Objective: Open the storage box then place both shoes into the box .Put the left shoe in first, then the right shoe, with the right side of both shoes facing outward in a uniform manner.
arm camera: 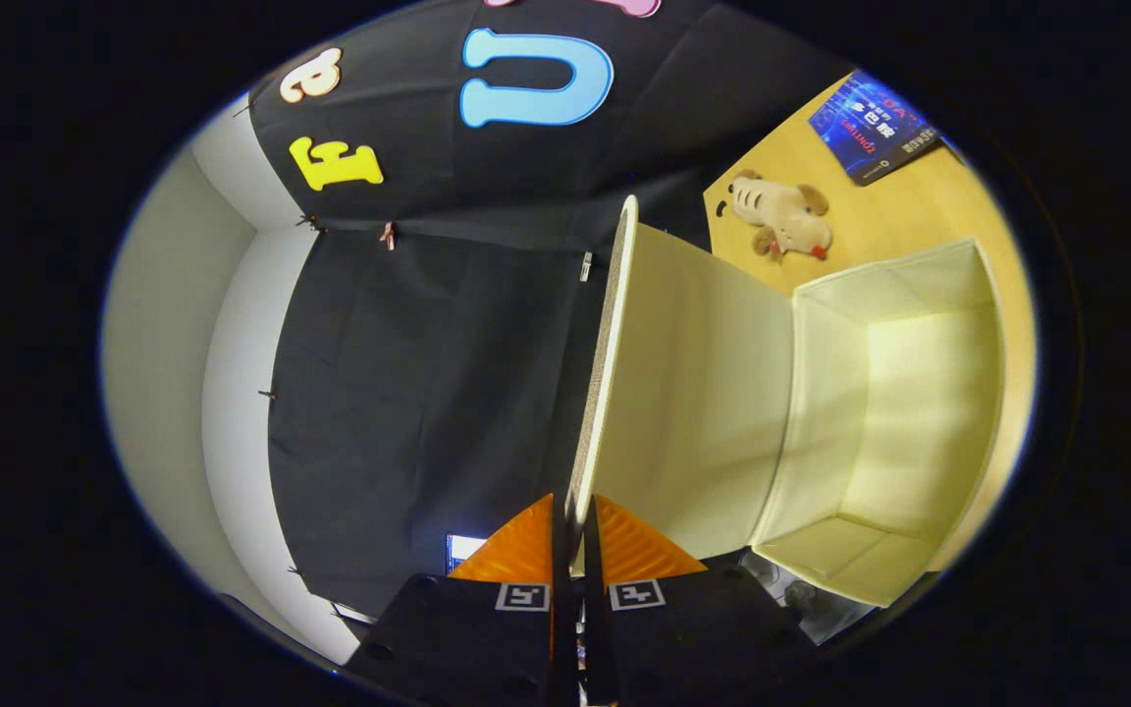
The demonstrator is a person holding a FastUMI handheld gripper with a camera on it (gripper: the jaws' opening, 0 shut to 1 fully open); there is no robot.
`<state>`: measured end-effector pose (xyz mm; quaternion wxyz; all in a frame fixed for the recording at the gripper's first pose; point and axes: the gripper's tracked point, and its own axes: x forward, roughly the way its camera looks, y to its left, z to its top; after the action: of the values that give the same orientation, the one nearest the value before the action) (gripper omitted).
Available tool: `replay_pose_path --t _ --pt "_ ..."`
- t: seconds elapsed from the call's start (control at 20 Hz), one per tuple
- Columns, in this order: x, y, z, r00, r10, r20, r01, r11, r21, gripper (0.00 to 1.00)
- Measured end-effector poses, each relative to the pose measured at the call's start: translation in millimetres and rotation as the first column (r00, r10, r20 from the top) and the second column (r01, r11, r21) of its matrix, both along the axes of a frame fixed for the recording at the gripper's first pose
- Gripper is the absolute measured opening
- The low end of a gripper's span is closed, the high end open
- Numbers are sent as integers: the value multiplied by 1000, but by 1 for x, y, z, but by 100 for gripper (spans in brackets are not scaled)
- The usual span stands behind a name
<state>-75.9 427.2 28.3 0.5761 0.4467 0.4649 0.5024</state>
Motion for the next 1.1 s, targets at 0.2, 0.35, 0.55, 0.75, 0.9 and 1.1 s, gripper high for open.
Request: replay_pose_path --t 0.2,0.35,0.55,0.75,0.9,1.1 --pt "-7 48 -3 999 33 28 -32 999 -24 8" --pt "-10 82 -14 998 53 44 -50 997 -53 9" --pt "-20 121 -36 995 84 46 -79 992 -100 9" --pt "-23 151 -60 992 107 71 -94 981 -170 11" --pt "-23 144 -79 987 135 92 -109 964 -242 30" --pt "-3 101 -91 975 85 203 -19 951 -308 87"
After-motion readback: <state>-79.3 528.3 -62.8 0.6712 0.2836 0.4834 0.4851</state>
